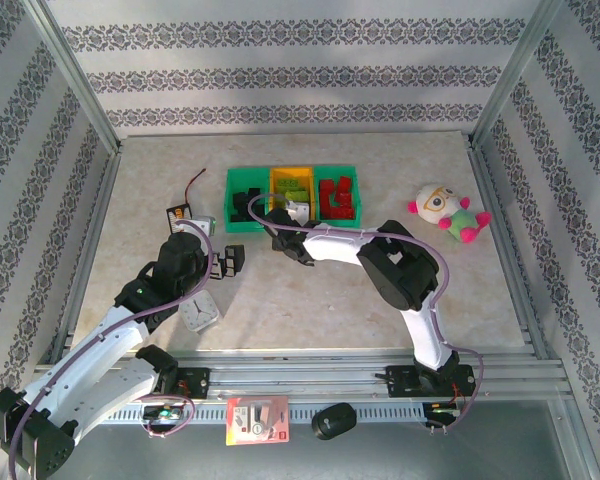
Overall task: Sort the legos into containers by color
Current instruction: Pick up the lego from the center of the table, then place the lego in the container.
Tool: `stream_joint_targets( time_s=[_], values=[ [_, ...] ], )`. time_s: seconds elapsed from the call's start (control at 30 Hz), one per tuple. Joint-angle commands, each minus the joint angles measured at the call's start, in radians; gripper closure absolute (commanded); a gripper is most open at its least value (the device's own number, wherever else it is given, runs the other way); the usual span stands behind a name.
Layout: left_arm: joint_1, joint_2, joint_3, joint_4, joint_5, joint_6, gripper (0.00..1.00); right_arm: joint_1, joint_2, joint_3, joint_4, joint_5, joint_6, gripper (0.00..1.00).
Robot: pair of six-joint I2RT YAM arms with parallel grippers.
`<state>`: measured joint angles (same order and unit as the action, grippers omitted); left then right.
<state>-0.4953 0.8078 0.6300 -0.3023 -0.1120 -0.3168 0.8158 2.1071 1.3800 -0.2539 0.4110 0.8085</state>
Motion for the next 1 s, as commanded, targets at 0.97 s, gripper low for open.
stream_joint_targets(
  time_s=[0.97],
  values=[
    [-0.061,0.008,-0.151,0.357,0.316,0.124,0.01,-0.092,-0.185,0.082,0.039,-0.064,-0.226,0.35]
  ],
)
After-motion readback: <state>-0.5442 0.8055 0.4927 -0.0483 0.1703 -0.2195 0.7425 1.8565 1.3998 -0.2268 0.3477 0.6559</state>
